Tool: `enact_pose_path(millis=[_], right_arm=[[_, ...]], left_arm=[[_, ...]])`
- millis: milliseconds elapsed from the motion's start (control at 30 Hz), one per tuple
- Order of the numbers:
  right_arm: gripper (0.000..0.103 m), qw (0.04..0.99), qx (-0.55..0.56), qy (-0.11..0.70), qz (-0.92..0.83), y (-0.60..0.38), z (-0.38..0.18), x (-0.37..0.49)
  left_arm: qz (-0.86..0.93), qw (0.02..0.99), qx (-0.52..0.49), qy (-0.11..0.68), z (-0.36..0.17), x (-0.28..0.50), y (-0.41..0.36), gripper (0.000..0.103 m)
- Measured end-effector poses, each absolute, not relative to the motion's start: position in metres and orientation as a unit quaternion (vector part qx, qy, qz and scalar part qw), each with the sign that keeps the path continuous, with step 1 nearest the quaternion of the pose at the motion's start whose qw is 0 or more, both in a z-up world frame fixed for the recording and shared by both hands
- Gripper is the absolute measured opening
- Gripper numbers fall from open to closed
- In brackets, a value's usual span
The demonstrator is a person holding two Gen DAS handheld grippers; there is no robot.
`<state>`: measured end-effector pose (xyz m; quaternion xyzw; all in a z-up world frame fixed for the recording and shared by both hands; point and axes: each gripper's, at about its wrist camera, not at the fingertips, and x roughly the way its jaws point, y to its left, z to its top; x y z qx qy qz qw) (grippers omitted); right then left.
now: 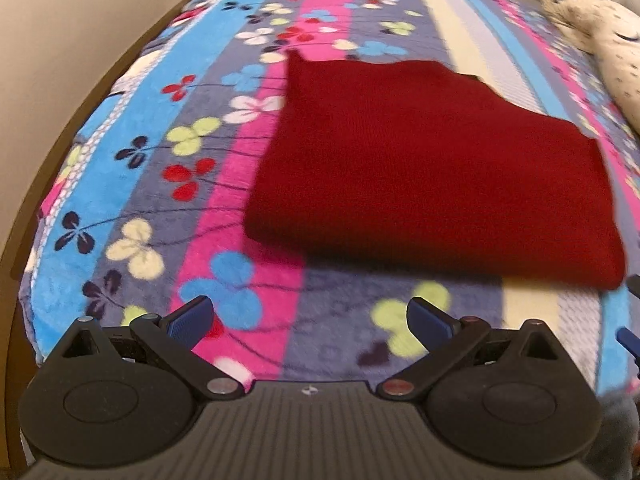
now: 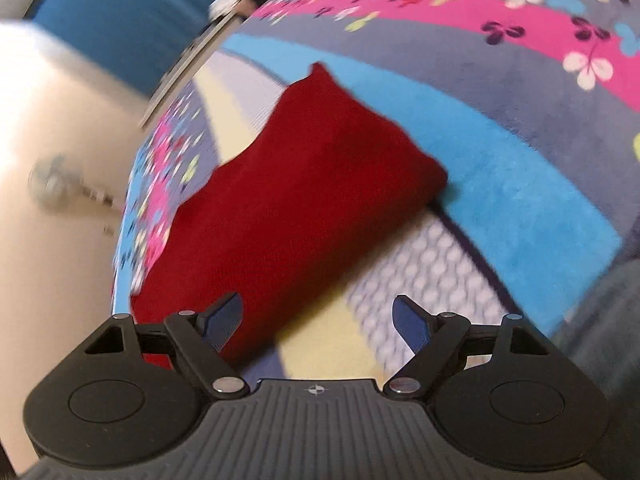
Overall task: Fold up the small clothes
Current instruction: 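Withdraw both tools above the folded red sweater, then grasp a corner of the folded sweater with the right tool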
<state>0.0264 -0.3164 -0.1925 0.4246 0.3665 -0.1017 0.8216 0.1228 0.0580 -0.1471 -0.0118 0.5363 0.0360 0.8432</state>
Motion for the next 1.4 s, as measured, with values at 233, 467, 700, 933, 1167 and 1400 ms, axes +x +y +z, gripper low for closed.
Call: enact_pose_path(millis=[233, 467, 700, 933, 1167, 1400], right_arm=[[0.084, 0.781, 0.495, 0.339, -0.174, -0.358, -0.248, 0.071], [0.038, 0.76, 0.552, 0.284, -0.191, -0.374, -0.277, 0.097], [0.023, 0.782, 0.532, 0.283, -0.16, -0.379, -0.261, 0.1], [0.024, 0.792, 0.467, 0.329, -0.213, -0.367, -0.265, 0.123], [0.019, 0.878, 0.256, 0.335, -0.227, -0.306, -0.189, 0.155], [0.016, 0.961, -0.02, 0.259, -0.093, -0.146, -0.115, 0.191]], left_arm=[[0.086, 0.832, -0.038, 0.547, -0.168, 0.159, 0.098, 0.103], [0.125, 0.821, -0.038, 0.556, -0.189, 0.181, 0.126, 0.103], [0.19, 0.814, -0.05, 0.547, -0.199, 0.191, 0.164, 0.103], [0.163, 0.795, -0.05, 0.582, -0.232, 0.209, 0.179, 0.103], [0.141, 0.805, -0.066, 0.572, -0.235, 0.21, 0.179, 0.103], [0.128, 0.809, -0.077, 0.569, -0.236, 0.21, 0.183, 0.103]])
